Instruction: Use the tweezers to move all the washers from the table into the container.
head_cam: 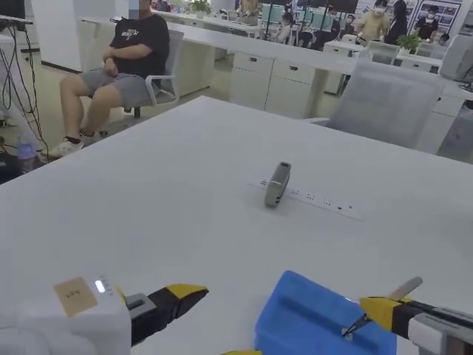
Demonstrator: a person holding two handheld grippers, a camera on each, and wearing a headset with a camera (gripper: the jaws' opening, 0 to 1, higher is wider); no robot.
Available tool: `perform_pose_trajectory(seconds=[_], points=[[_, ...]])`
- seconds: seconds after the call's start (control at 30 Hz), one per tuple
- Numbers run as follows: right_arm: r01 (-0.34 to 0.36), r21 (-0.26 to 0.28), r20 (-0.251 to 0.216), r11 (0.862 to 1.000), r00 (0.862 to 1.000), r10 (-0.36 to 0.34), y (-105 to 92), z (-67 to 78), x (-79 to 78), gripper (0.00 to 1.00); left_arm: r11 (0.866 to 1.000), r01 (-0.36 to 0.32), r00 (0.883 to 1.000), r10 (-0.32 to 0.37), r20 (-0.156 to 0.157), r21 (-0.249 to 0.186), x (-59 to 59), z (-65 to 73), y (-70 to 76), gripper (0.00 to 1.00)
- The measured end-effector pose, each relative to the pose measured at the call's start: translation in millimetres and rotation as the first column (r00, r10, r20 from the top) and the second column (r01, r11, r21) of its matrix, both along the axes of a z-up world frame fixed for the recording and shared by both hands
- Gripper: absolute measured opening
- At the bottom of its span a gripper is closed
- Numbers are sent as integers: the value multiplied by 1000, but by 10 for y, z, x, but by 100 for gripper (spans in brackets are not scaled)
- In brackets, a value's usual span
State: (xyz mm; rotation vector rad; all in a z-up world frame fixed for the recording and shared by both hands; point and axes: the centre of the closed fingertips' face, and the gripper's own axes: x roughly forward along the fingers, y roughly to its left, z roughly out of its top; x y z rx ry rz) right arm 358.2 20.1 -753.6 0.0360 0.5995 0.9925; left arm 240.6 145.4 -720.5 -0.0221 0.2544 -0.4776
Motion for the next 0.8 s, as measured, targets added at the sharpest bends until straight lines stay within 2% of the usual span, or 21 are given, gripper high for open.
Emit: perform_pose_trajectory(seconds=[0.17,0.33,0.67,0.8], points=[[-2,-64,-28,998,1000,0,-18,-257,40,3,1000,0,1000,0,-3,2,-3,-9,-2,49],[-17,-97,-45,995,999,12,1,-424,71,3,1000,-1,1000,1,-6,3,-4,-15,-2,48],[-57,-163,-27,985,998,53,43,-571,75,3,1000,4,1000,-4,-12,6,-7,-31,-12,48],[-70,-176,-3,982,997,71,57,-563,69,3,1000,10,1000,-10,-16,8,-9,-39,-23,47]])
